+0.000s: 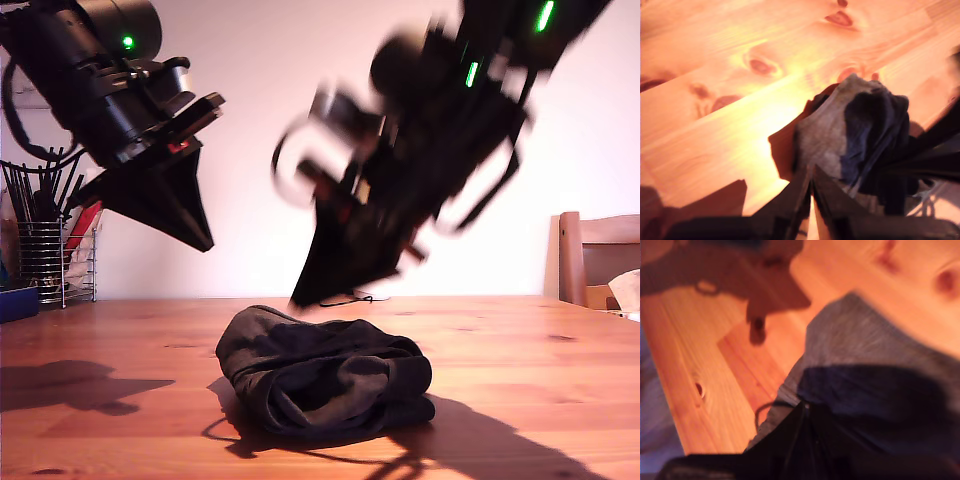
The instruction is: Fold the underwear in front of you. After folding it, place it to the right side.
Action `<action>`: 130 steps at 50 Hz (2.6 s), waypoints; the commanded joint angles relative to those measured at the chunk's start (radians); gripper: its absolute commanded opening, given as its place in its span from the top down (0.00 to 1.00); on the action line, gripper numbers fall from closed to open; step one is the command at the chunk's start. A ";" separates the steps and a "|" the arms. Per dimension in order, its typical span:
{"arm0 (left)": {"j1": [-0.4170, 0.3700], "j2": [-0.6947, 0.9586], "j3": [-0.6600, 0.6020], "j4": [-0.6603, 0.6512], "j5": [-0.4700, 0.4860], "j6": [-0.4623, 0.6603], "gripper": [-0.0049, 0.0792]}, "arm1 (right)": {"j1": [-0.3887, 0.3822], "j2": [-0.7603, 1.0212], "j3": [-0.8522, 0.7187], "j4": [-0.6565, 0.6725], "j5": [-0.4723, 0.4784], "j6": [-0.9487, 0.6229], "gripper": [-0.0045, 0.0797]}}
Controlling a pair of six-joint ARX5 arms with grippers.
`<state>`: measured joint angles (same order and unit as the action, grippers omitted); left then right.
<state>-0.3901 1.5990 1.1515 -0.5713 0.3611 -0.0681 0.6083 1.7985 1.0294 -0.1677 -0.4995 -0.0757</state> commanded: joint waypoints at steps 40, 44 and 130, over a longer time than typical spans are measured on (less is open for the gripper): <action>0.002 -0.003 -0.012 0.018 0.002 0.017 0.96 | -0.177 0.122 -0.004 -0.318 0.538 -0.096 0.96; 0.002 -0.003 -0.012 0.018 0.006 0.017 0.96 | -0.209 0.122 -0.024 -0.353 0.575 -0.110 0.96; 0.035 -0.686 -0.624 0.742 -0.031 0.068 0.96 | -0.080 -0.924 -0.515 0.255 0.444 0.113 0.96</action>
<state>-0.3573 0.9360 0.5762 0.1406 0.3313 0.0029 0.5148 0.9085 0.5663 0.0505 -0.0719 0.0296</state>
